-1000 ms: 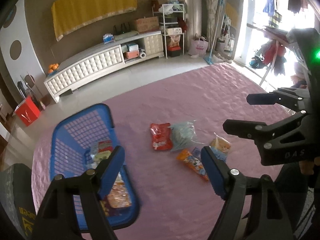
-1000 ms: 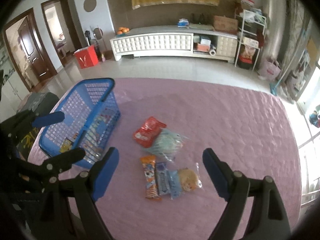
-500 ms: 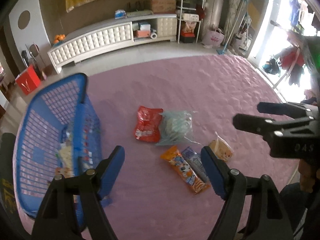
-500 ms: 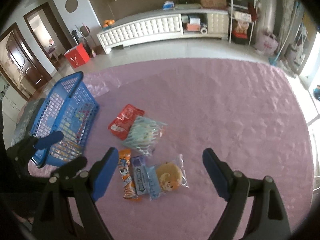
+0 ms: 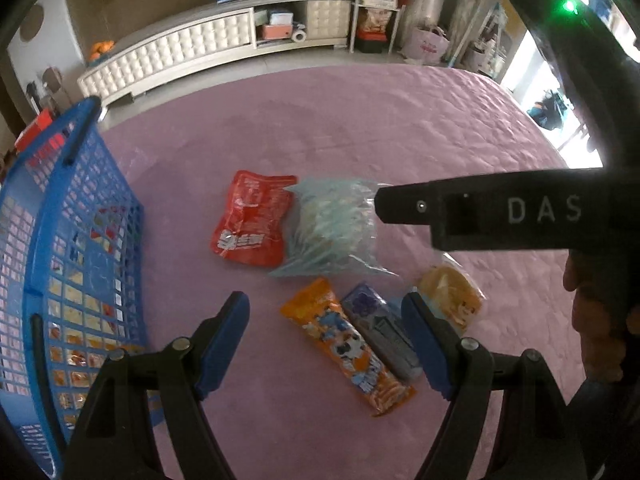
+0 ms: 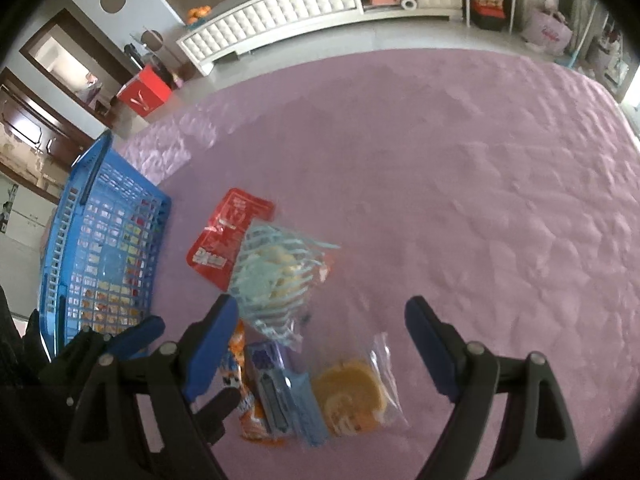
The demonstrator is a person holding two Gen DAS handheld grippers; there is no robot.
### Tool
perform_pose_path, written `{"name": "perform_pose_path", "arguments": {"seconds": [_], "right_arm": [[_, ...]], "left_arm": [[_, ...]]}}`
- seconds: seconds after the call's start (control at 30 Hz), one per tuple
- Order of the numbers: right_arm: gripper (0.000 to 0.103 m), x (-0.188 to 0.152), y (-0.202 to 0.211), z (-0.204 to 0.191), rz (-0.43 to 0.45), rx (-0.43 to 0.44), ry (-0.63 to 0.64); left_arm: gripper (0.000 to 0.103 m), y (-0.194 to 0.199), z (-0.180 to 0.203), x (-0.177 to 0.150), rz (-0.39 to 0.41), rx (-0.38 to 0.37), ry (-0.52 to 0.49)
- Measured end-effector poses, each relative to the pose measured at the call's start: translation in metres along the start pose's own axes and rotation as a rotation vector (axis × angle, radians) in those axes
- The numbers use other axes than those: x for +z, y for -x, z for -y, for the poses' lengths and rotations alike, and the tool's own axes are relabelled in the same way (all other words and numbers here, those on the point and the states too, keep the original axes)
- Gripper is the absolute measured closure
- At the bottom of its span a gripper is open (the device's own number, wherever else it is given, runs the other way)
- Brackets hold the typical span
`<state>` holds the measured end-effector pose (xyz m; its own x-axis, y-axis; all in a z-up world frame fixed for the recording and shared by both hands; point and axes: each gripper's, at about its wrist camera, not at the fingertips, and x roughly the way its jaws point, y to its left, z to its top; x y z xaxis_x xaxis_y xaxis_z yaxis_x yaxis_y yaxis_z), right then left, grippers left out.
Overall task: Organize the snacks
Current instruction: 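Lower the right gripper onto the light-blue striped bag and close it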
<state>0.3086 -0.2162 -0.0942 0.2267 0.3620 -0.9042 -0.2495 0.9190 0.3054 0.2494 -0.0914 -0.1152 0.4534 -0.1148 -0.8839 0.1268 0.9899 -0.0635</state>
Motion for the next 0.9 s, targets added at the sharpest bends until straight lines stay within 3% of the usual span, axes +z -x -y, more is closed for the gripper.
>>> {"name": "perform_pose_path", "arguments": {"seconds": [0.2,0.53,0.77,0.9], "right_arm": [[0.018,0.008,-0.013,-0.002,-0.018,0.007,0.021],[0.018,0.014,-0.042,-0.025,-0.086,0.014,0.076],[0.020,0.010,-0.058,-0.035,-0.112,-0.065,0.153],[0.030,0.002,-0.056,-0.037,-0.074,-0.118,0.225]], "left_arm": [[0.026,-0.006,-0.020,0.007,0.009,0.045,0.031],[0.026,-0.009,-0.030,0.002,-0.022,0.037,0.031],[0.026,-0.008,-0.036,0.001,-0.037,0.030,0.040],[0.026,-0.011,-0.033,0.001,-0.046,0.037,0.036]]}}
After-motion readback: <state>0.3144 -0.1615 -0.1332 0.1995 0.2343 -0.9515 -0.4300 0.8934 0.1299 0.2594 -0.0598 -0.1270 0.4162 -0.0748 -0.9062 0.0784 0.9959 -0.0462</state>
